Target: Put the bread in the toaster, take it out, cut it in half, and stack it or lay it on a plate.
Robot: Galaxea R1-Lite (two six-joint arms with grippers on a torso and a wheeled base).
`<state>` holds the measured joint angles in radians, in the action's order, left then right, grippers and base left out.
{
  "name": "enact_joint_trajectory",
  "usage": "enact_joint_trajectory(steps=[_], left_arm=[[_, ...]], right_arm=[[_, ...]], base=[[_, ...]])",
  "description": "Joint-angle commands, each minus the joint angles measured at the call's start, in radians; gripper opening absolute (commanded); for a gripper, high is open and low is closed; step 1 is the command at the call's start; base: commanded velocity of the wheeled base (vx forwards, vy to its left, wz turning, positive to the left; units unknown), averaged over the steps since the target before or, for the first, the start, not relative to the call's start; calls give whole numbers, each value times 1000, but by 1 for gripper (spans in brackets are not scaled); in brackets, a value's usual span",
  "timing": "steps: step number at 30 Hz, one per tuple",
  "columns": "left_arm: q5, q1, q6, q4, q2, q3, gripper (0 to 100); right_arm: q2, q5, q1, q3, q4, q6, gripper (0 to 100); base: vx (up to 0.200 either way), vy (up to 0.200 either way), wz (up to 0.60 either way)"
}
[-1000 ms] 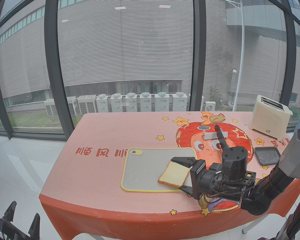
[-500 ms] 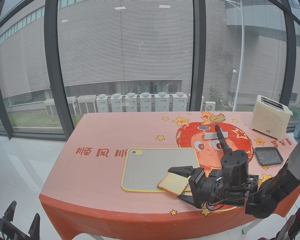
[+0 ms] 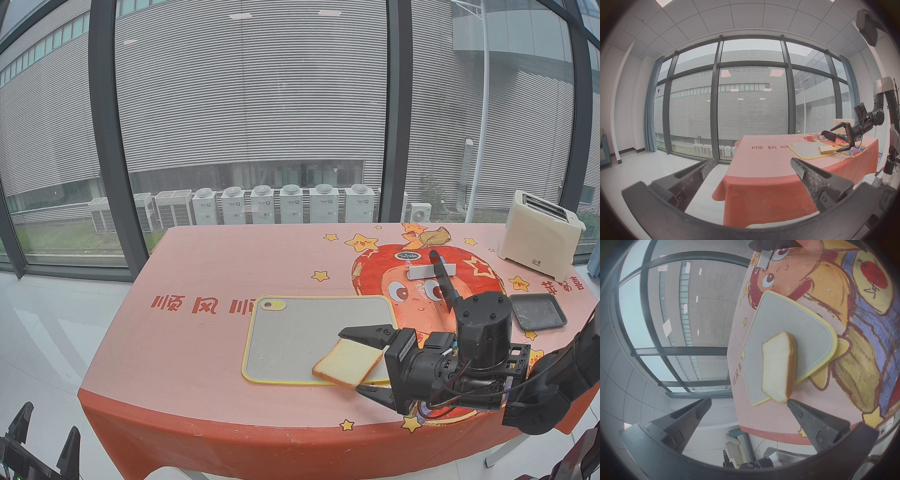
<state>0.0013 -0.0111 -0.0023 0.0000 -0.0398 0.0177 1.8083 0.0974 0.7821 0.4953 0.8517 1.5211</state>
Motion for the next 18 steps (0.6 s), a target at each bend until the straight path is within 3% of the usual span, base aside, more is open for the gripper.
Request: enact_joint_trajectory(steps=[1, 5, 9, 10, 16, 17, 18], left_arm=[[0, 0, -1, 0, 0, -18, 100], [0, 0, -1, 0, 0, -18, 100], [0, 0, -1, 0, 0, -18, 100], [0, 0, -1, 0, 0, -18, 100], [0, 0, -1, 0, -2, -18, 100], [0, 0, -1, 0, 0, -18, 100], [0, 0, -1, 0, 0, -18, 100]], right_arm=[[-29, 2, 39, -1, -34, -13, 100], [-33, -10, 43, -3, -17, -21, 100], [-73, -12, 43, -23, 1, -65, 100], [-103, -13, 43, -47, 1, -113, 100], [-161, -53, 40, -70, -11, -265, 100], [-159, -59, 42, -70, -11, -326, 0], [-156, -62, 42, -70, -11, -375, 0]], base=[[0, 0, 0], [0, 0, 0], [0, 0, 0], [0, 0, 0], [0, 0, 0], [0, 0, 0], [0, 0, 0]])
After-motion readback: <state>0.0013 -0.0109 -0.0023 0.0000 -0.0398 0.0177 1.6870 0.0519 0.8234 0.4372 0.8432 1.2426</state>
